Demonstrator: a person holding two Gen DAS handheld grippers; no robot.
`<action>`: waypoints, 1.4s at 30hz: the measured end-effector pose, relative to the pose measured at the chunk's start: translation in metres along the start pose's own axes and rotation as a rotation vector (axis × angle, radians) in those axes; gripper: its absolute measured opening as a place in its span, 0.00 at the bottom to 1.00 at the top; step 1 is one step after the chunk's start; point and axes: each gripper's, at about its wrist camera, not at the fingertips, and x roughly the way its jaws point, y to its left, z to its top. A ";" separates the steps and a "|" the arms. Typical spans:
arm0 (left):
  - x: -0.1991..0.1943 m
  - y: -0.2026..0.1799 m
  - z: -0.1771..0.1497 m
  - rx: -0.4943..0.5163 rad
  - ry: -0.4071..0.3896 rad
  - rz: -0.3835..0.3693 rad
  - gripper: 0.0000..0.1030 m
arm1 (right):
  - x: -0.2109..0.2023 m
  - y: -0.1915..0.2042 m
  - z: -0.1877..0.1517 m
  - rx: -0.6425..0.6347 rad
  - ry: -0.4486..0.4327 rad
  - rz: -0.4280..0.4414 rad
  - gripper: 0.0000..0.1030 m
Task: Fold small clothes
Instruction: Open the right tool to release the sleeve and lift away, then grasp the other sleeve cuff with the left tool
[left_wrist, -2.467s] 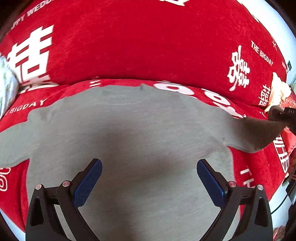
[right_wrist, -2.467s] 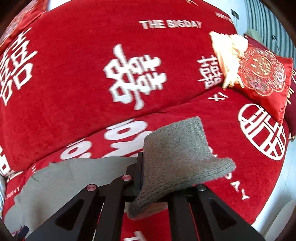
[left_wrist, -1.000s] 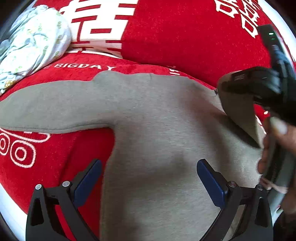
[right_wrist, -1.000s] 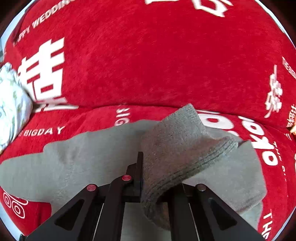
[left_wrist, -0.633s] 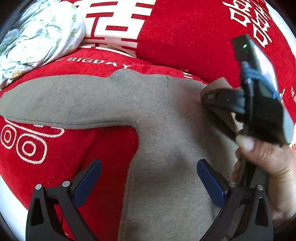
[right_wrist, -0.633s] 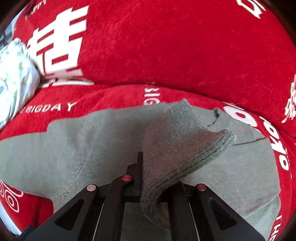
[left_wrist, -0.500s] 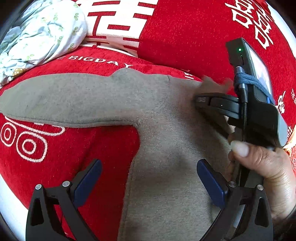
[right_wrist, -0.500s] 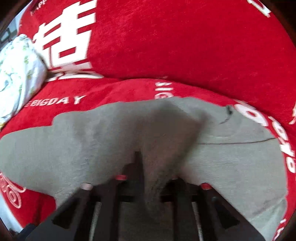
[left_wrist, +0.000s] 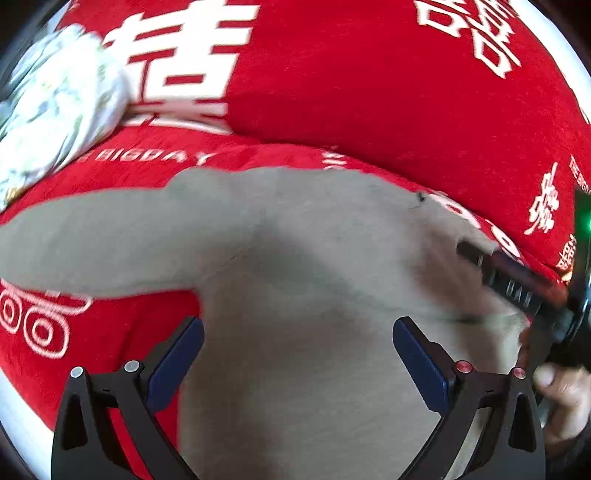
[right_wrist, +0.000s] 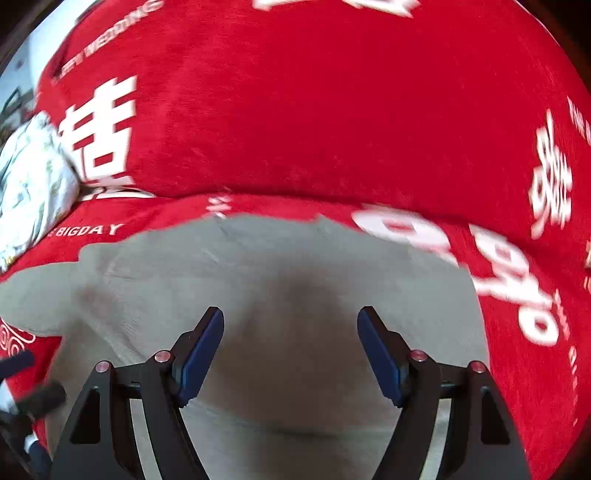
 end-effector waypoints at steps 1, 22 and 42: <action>0.000 -0.006 0.003 0.004 0.000 -0.008 1.00 | -0.002 -0.005 -0.003 0.007 -0.006 0.005 0.76; 0.023 0.038 0.010 -0.091 0.008 0.165 1.00 | 0.027 -0.066 -0.032 0.148 0.023 -0.203 0.81; -0.006 0.346 0.018 -0.659 -0.056 0.470 0.85 | 0.029 -0.063 -0.033 0.116 0.026 -0.227 0.81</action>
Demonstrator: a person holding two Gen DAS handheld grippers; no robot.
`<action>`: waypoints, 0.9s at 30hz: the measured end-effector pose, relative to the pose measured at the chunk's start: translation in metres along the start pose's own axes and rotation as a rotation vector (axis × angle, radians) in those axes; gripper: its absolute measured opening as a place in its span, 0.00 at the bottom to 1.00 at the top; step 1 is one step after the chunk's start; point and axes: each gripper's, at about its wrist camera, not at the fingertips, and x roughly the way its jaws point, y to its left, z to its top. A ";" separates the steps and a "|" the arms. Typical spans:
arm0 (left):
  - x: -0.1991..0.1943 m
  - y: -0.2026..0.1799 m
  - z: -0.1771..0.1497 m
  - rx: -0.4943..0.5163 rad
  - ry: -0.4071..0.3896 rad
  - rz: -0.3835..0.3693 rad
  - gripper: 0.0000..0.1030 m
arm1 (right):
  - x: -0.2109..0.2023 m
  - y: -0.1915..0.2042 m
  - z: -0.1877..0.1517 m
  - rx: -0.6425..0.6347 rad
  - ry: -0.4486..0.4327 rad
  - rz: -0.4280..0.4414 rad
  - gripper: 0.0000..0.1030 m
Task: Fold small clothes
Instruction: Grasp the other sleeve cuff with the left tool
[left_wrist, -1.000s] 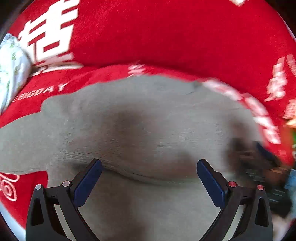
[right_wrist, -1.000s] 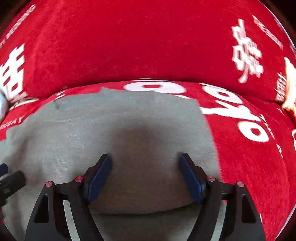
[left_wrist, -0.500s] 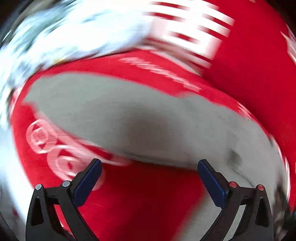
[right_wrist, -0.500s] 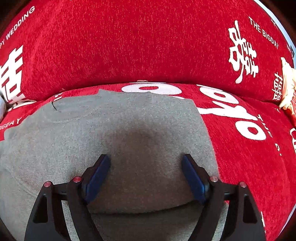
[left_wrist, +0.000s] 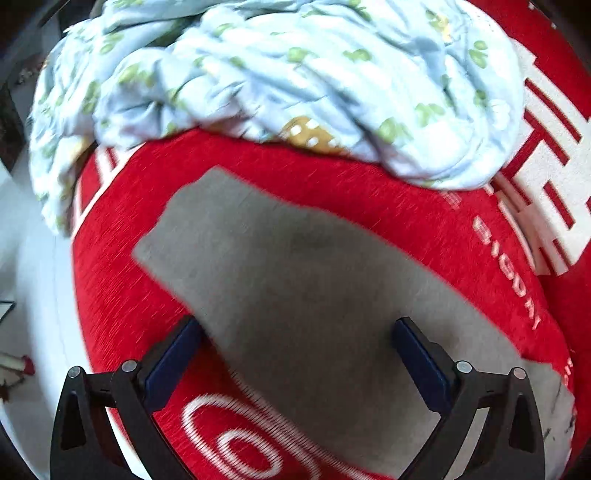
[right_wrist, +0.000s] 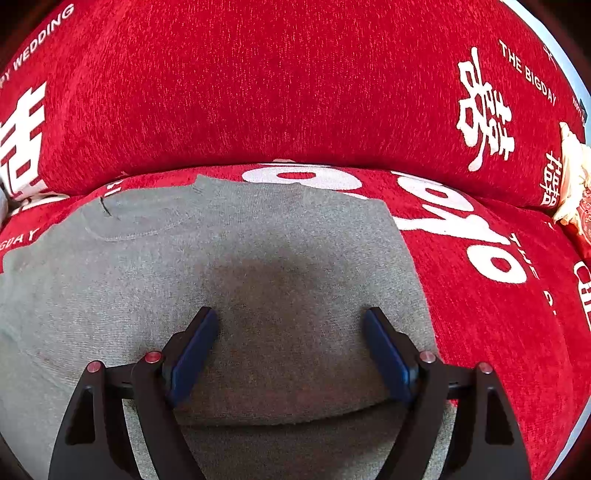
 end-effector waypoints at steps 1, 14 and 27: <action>-0.003 -0.001 0.001 0.005 -0.020 0.009 0.73 | 0.000 0.000 0.000 0.000 0.000 0.000 0.81; -0.039 0.016 0.011 0.008 -0.042 -0.143 0.09 | 0.000 -0.001 0.000 0.002 0.000 0.007 0.81; -0.077 0.022 0.018 -0.024 -0.125 -0.142 0.09 | 0.002 0.001 0.001 -0.003 0.002 -0.001 0.82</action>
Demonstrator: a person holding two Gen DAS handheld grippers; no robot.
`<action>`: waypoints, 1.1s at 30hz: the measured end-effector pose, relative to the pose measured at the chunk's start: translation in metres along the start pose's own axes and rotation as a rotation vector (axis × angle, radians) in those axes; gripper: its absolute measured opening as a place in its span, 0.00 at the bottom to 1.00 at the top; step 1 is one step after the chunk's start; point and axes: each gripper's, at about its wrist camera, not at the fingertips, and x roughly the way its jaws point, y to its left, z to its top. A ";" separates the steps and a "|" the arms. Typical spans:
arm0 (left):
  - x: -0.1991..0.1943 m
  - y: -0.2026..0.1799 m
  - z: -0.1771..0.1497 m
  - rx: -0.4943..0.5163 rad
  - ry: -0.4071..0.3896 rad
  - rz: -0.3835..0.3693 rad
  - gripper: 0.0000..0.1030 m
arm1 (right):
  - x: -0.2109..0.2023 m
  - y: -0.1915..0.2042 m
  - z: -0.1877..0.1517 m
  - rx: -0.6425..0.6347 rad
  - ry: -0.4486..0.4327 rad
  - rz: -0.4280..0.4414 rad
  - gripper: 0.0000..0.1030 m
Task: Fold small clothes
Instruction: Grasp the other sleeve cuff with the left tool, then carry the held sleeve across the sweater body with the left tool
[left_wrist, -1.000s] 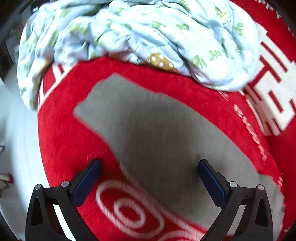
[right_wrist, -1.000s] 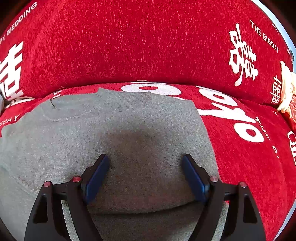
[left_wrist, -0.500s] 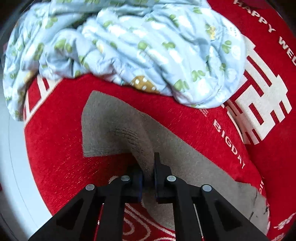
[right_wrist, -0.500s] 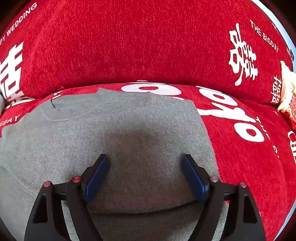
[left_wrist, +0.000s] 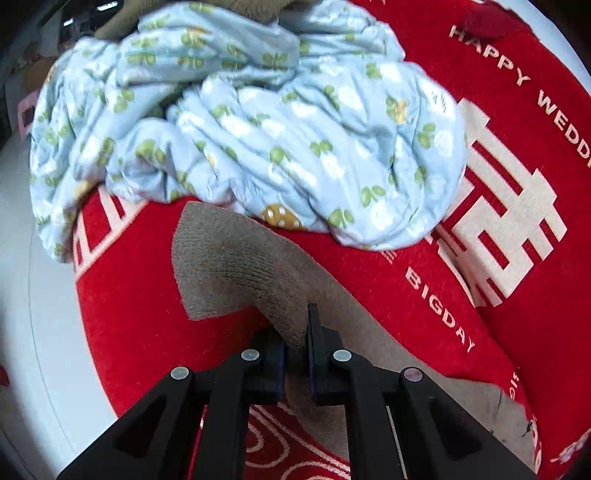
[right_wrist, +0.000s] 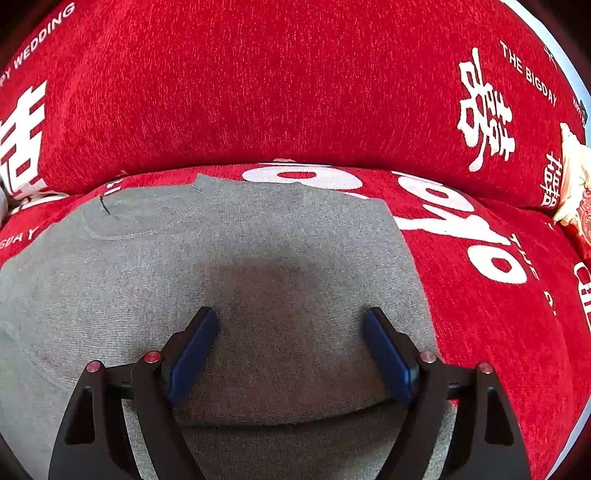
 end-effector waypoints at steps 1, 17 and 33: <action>-0.001 -0.003 0.001 0.010 -0.005 0.008 0.09 | 0.000 0.000 0.000 -0.001 0.000 -0.001 0.82; -0.026 -0.020 0.007 0.036 -0.008 0.017 0.09 | 0.000 0.000 0.000 -0.004 0.002 -0.002 0.82; -0.069 -0.130 -0.039 0.258 -0.033 -0.038 0.09 | 0.001 0.001 0.002 -0.012 0.012 -0.014 0.85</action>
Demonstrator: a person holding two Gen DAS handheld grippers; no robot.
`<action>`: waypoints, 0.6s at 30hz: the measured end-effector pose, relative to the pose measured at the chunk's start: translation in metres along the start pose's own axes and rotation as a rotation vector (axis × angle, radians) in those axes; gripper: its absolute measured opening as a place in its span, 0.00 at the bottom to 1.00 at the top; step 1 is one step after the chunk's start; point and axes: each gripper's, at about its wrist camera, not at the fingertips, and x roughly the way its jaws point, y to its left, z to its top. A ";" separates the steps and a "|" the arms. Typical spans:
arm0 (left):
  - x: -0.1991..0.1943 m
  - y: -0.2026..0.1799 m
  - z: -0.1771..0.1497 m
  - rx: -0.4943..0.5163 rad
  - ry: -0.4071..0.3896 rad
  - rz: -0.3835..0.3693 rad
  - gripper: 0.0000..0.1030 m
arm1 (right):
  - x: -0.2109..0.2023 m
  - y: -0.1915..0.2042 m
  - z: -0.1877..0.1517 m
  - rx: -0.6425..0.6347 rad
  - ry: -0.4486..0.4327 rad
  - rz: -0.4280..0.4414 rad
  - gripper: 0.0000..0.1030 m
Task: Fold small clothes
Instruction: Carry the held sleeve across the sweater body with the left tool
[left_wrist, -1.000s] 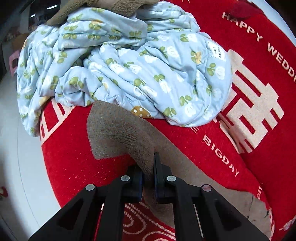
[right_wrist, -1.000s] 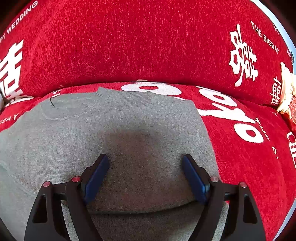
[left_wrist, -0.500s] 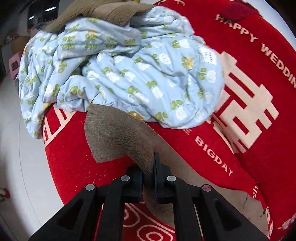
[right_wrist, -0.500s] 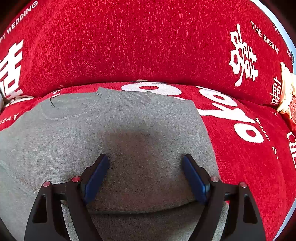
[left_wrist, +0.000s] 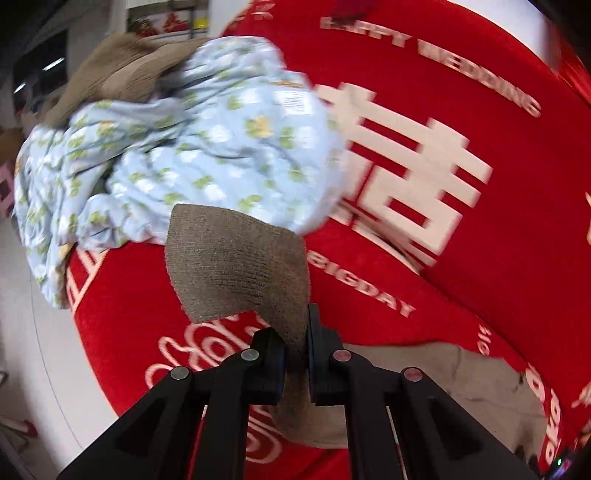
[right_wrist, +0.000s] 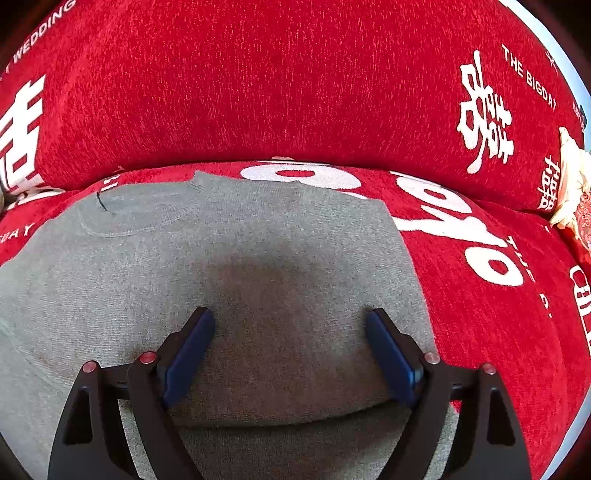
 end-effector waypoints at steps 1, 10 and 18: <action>-0.002 -0.013 -0.004 0.023 0.003 -0.009 0.09 | 0.000 -0.001 0.000 0.003 0.002 0.005 0.85; -0.020 -0.112 -0.032 0.163 0.036 -0.094 0.09 | -0.016 -0.012 -0.002 -0.006 0.013 0.121 0.88; -0.026 -0.182 -0.059 0.253 0.055 -0.135 0.09 | -0.060 -0.039 -0.039 -0.029 -0.051 0.180 0.88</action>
